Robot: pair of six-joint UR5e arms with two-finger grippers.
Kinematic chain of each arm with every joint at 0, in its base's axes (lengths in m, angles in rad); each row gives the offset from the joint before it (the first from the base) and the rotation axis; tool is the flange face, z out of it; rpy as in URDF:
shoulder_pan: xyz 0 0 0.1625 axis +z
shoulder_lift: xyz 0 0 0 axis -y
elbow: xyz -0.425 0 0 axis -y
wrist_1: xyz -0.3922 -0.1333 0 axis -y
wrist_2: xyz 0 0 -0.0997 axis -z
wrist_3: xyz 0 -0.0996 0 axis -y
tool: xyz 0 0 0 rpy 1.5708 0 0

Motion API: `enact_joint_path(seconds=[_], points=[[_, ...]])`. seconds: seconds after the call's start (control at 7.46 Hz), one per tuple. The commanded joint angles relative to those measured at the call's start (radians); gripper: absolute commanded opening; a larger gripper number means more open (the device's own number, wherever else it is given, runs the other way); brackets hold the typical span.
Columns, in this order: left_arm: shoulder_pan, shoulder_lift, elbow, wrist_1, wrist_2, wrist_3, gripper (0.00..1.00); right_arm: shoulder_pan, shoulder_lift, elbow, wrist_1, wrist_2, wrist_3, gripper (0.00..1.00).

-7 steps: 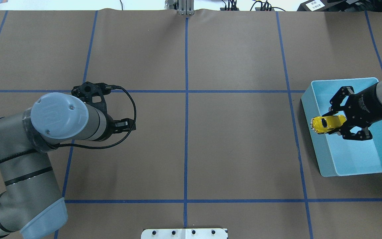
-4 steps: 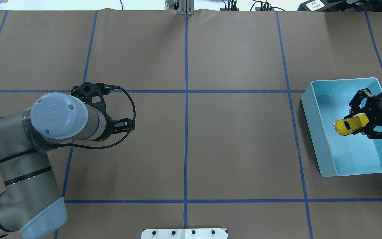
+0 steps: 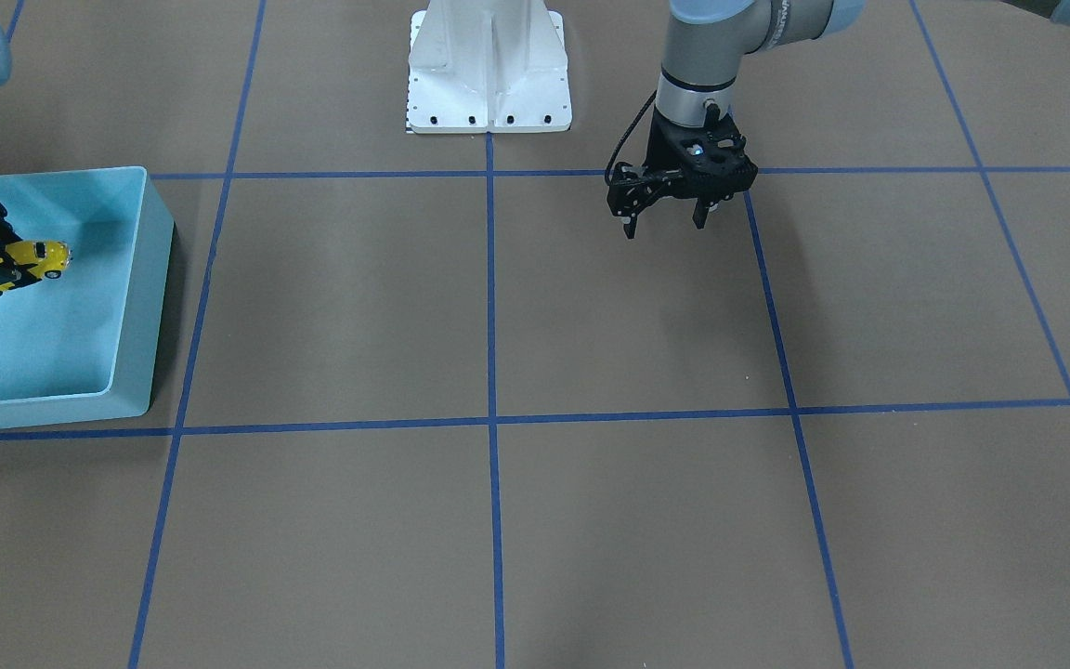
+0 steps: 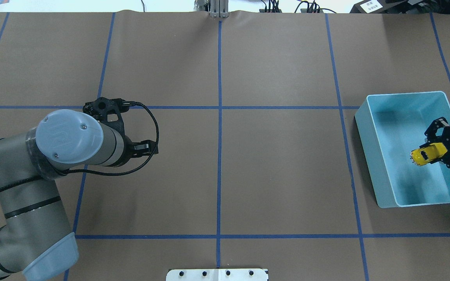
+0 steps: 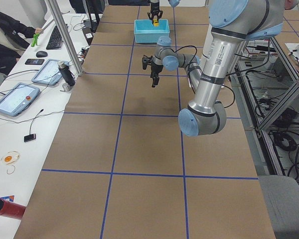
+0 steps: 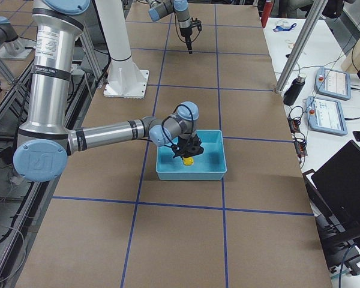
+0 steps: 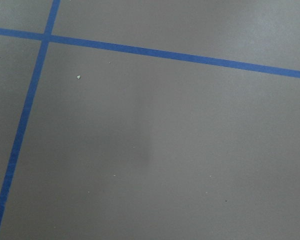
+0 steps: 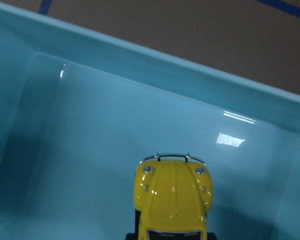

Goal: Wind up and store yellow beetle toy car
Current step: 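Lower the car into the blue bin and open the right gripper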

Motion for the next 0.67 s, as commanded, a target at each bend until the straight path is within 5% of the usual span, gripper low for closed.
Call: enact_joint_path(seconds=[0.0, 0.13, 0.27, 0.54], points=[[0.001, 0.0, 0.001, 0.0, -0.007, 0.001, 1.0, 0.0, -0.003, -0.18, 0.223, -0.001, 0.004, 0.37], [0.001, 0.0, 0.001, 0.0, -0.007, 0.003, 1.0, 0.0, -0.003, -0.176, 0.227, 0.0, 0.006, 0.47], [0.001, 0.0, 0.001, 0.0, -0.008, 0.003, 1.0, 0.0, -0.003, -0.171, 0.226, 0.005, 0.006, 0.99], [0.001, 0.0, -0.001, 0.0, -0.008, 0.003, 1.0, 0.003, -0.005, -0.133, 0.212, 0.014, 0.007, 1.0]])
